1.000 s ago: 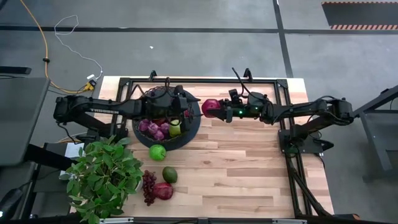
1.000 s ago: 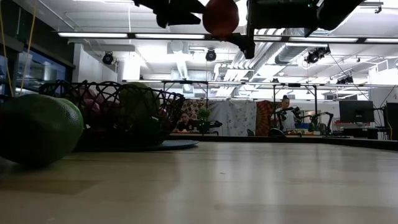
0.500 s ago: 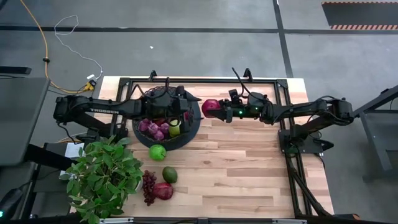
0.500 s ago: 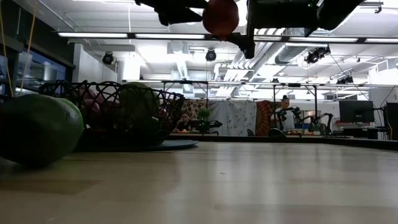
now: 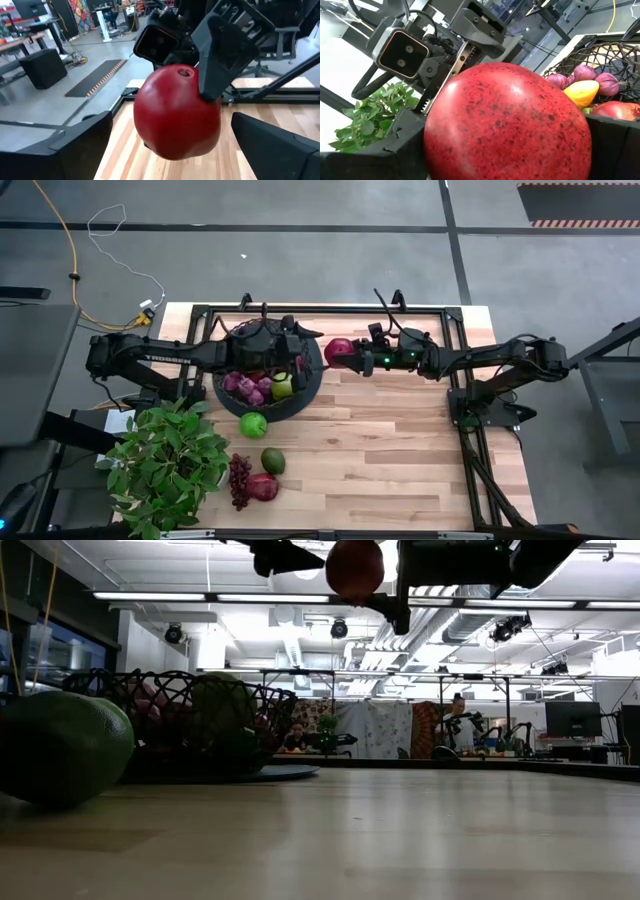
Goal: Build produce basket
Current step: Put the pomegranate into the wire basket
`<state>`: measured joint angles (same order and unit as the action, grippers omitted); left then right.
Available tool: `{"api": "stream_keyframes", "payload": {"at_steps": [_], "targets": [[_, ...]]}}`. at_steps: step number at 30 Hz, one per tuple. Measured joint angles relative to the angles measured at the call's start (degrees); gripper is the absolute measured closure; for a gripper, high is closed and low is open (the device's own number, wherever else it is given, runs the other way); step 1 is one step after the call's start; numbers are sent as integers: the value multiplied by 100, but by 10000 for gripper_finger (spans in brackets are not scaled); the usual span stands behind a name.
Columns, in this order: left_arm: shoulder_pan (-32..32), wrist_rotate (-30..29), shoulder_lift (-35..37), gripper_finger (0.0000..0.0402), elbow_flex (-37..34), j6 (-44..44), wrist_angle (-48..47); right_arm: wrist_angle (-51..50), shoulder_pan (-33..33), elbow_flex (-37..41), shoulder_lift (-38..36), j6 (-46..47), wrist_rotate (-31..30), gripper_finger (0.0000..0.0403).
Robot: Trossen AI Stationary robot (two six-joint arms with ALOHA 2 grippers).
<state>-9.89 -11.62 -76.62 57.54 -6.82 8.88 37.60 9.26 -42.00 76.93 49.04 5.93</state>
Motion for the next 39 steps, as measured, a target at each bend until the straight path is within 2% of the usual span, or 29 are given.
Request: {"api": "stream_keyframes", "payload": {"at_steps": [6, 12, 16, 21, 28, 35, 39], "targets": [[-26, 28, -162, 4, 8, -24, 309, 30, 0, 0, 0, -2, -140, 49], [-17, 469, -456, 4, -4, -285, 447, 30, -3, 15, -4, 26, -134, 49], [20, 154, -592, 3, -5, -279, 646, 60, -50, 13, -2, 55, -118, 49], [17, 451, -673, 3, -2, -531, 835, 136, -162, 11, -2, 151, -121, 49], [63, 340, -1049, 3, 0, -589, 1598, 234, -352, 7, -2, 256, -158, 49], [74, 411, -1156, 3, -7, -556, 1814, 162, -424, 6, -2, 202, -375, 49], [117, 411, -1156, 9, -7, -851, 1814, 162, -424, 5, -3, 195, -394, 49]]}}
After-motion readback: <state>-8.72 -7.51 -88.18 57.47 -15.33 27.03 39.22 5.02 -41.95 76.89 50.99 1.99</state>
